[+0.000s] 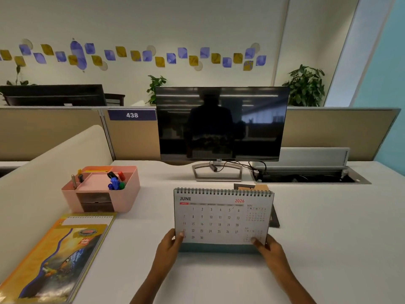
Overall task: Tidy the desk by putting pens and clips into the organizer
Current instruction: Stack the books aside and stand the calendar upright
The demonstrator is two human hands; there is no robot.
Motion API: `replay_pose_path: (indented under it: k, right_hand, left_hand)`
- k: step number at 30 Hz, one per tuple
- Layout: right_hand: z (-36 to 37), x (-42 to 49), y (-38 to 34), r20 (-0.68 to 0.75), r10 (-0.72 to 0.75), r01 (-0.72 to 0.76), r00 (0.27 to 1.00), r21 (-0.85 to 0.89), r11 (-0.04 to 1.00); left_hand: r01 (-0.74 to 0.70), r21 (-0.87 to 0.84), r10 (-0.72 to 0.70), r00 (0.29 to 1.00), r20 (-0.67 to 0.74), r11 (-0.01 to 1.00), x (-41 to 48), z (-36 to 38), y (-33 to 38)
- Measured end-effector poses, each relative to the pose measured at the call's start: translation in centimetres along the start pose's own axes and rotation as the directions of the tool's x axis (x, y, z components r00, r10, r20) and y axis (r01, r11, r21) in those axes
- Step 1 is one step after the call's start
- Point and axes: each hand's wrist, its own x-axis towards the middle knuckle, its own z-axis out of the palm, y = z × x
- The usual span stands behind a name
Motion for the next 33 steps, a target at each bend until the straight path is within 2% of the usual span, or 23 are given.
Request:
replay_pose_path:
  k: [5, 10, 16, 23, 33]
  right_hand:
    - [-0.4, 0.4, 0.4, 0.028, -0.013, 0.012, 1.0, 0.014, 1.0]
    - [-2.4, 1.0, -0.1, -0.053, -0.063, 0.068, 0.997, 0.099, 0.993]
    - [-8.4, 2.3, -0.3, -0.199, -0.087, 0.106, 0.976, 0.086, 0.991]
    - [-16.6, 4.5, 1.1, -0.331, -0.043, 0.063, 0.943, 0.05, 0.997]
    - [-24.1, 9.3, 3.4, -0.441, -0.02, 0.032, 0.897, 0.02, 0.999]
  left_hand:
    - [-0.034, -0.082, 0.03, 0.998, -0.049, 0.996, 0.4, 0.8, -0.3]
    - [-0.127, -0.105, 0.121, 0.99, -0.066, 0.986, 2.1, 2.8, 1.6]
    - [-0.152, -0.129, 0.162, 0.984, 0.075, 0.98, 5.4, 9.0, 4.2]
    - [-0.107, -0.167, 0.15, 0.952, 0.269, 0.98, 8.4, 18.8, 6.5]
    - [-0.088, -0.143, 0.14, 0.903, 0.406, 0.986, 12.0, 28.2, 7.9]
